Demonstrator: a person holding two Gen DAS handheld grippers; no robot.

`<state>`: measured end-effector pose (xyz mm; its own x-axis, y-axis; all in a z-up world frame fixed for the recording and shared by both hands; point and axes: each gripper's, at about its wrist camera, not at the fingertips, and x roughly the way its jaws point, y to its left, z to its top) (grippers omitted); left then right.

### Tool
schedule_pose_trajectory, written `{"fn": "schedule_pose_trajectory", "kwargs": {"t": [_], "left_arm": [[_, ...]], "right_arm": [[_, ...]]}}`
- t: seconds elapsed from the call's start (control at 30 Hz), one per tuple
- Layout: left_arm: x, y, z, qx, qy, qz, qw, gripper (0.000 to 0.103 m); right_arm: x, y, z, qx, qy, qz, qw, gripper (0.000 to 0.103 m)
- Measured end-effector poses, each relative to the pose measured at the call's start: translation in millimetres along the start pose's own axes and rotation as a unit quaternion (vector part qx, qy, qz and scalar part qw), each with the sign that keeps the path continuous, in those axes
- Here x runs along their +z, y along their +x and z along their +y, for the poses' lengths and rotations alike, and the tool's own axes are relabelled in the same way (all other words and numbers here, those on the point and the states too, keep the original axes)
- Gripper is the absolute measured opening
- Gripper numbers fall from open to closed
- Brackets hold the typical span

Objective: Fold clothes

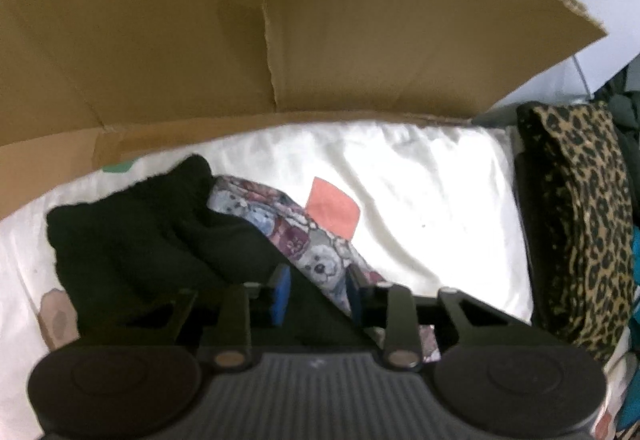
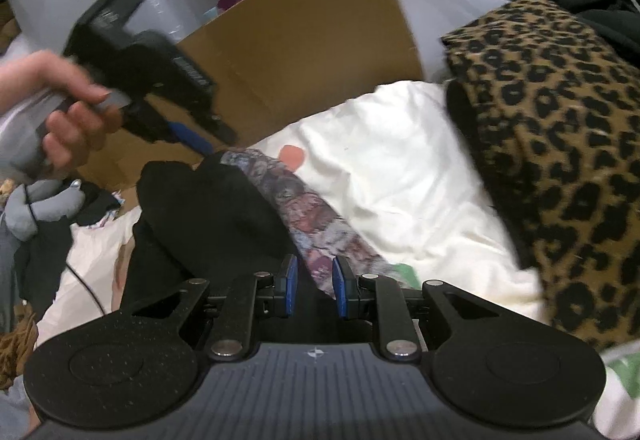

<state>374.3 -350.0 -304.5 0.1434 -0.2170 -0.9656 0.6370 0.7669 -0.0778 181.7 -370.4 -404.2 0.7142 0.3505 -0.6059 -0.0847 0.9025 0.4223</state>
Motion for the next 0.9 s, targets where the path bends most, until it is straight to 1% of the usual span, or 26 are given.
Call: {"fn": "schedule_pose_trajectory", "kwargs": {"t": [0.07, 0.17, 0.3, 0.47, 0.6, 0.73, 0.8, 0.9], "left_arm": [[-2.8, 8.9, -1.4, 0.02, 0.003, 0.014, 0.9997, 0.029], [-9.2, 17.2, 4.5, 0.041, -0.011, 0.028, 0.9987, 0.028], [-16.0, 23.0, 13.7, 0.054, -0.019, 0.032, 0.9978, 0.029], [-26.2, 29.1, 29.0, 0.066, -0.039, 0.046, 0.996, 0.029], [-35.1, 29.5, 39.0, 0.075, -0.041, 0.062, 0.9944, 0.029], [-39.8, 26.8, 42.4, 0.086, -0.025, 0.079, 0.9928, 0.029], [-36.9, 21.6, 41.6, 0.099, -0.015, 0.088, 0.9911, 0.028], [-25.0, 5.6, 41.0, 0.091, -0.031, 0.08, 0.9921, 0.028]], "right_arm": [[2.7, 8.3, 5.1, 0.002, -0.01, 0.001, 1.0, 0.02], [6.6, 19.6, 8.9, 0.004, -0.016, 0.002, 1.0, 0.02], [8.1, 30.7, 10.5, 0.003, -0.019, 0.003, 1.0, 0.02], [3.9, 40.1, 12.3, 0.002, -0.027, 0.018, 0.999, 0.02], [-3.3, 44.3, 12.1, -0.001, -0.034, 0.038, 0.999, 0.02], [-10.2, 44.3, 10.2, -0.003, -0.035, 0.055, 0.998, 0.02], [-11.8, 43.9, 10.6, 0.0, -0.042, 0.063, 0.997, 0.02], [-9.6, 42.1, 10.5, 0.006, -0.047, 0.07, 0.996, 0.02]]}}
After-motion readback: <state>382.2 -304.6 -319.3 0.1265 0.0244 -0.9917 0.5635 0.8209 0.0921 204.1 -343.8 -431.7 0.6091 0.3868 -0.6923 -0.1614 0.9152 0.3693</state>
